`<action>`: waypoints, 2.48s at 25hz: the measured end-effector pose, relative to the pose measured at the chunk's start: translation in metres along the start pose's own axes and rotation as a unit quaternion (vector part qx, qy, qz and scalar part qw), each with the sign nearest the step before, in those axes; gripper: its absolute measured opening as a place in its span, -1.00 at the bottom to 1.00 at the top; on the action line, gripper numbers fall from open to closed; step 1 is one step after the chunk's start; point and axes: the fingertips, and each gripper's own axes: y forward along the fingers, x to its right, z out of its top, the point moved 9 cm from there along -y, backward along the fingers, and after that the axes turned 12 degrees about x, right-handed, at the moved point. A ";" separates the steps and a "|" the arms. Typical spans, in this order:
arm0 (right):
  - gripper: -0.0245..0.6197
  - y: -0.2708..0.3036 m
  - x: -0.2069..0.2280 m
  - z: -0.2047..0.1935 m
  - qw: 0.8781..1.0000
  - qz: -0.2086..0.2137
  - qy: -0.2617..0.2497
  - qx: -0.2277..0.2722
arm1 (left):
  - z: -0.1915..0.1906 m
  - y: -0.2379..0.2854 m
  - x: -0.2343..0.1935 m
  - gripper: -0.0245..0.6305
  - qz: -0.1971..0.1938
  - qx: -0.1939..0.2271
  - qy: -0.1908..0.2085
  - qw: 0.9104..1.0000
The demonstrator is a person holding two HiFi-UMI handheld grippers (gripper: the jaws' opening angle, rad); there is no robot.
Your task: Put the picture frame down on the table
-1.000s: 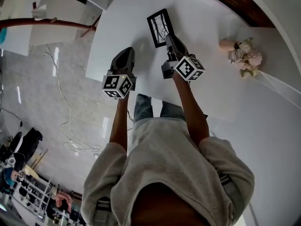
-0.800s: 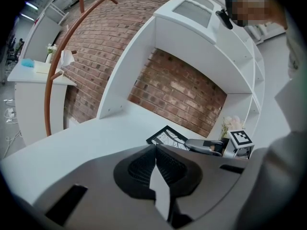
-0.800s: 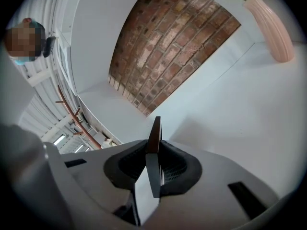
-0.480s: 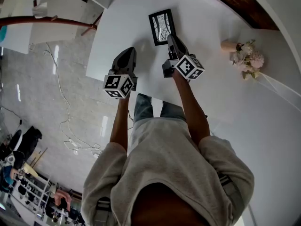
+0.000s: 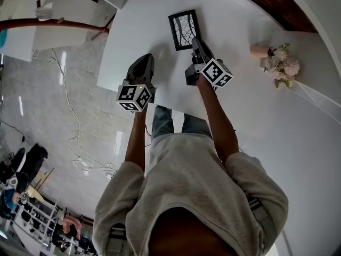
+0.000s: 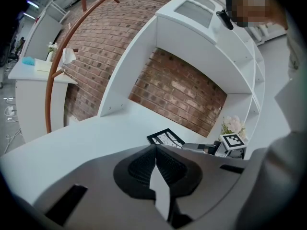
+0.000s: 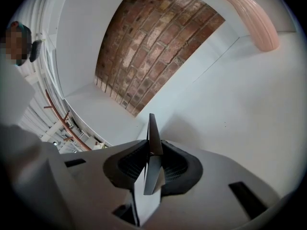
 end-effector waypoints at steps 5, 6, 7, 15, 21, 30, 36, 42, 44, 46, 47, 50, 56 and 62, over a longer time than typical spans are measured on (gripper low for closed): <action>-0.61 0.002 0.001 0.002 0.999 -0.020 -0.023 -0.015 | -0.001 -0.001 0.001 -0.87 -0.001 0.001 0.000 1.000; -0.60 0.003 0.001 0.003 0.999 -0.023 -0.034 -0.021 | 0.000 -0.001 0.001 -0.87 -0.002 0.001 0.000 1.000; -0.59 0.004 0.000 0.003 0.998 -0.025 -0.042 -0.028 | -0.001 -0.001 0.001 -0.87 -0.003 0.001 -0.001 1.000; -0.26 0.007 -0.002 0.005 0.994 0.000 -0.077 -0.082 | -0.003 0.000 0.006 -0.87 -0.008 0.000 -0.003 1.000; -0.19 0.010 -0.005 0.000 0.970 -0.010 -0.198 -0.143 | -0.002 0.003 0.009 -0.87 -0.014 0.000 -0.004 1.000; -0.16 0.014 -0.003 -0.003 0.947 -0.015 -0.260 -0.186 | -0.002 0.004 0.007 -0.87 -0.013 0.002 -0.008 1.000; -0.14 0.016 -0.003 -0.001 0.940 -0.018 -0.276 -0.198 | 0.001 0.003 0.006 -0.87 -0.012 0.004 -0.013 1.000; -0.14 0.015 -0.004 0.000 0.938 -0.023 -0.286 -0.193 | 0.002 0.002 0.005 -0.87 -0.010 0.006 -0.013 1.000; -0.14 0.014 -0.005 0.002 0.935 -0.025 -0.299 -0.186 | 0.003 0.001 0.004 -0.87 -0.009 0.006 -0.012 1.000; -0.18 0.012 -0.008 0.004 0.931 -0.024 -0.317 -0.180 | 0.003 0.001 0.005 -0.87 -0.009 0.007 -0.012 1.000; -0.21 0.011 -0.009 0.006 0.928 -0.023 -0.326 -0.177 | 0.003 0.000 0.005 -0.87 -0.009 0.007 -0.012 1.000; -0.36 0.006 -0.016 0.009 0.920 -0.018 -0.353 -0.171 | 0.004 0.000 0.008 -0.87 -0.011 0.008 -0.011 1.000; -0.74 -0.001 -0.024 0.016 0.917 -0.018 -0.367 -0.154 | 0.009 0.000 0.014 -0.87 -0.015 0.012 -0.008 1.000; -0.84 -0.013 -0.035 0.020 0.915 0.006 -0.377 -0.145 | 0.012 -0.004 0.020 -0.87 -0.014 0.016 -0.005 1.000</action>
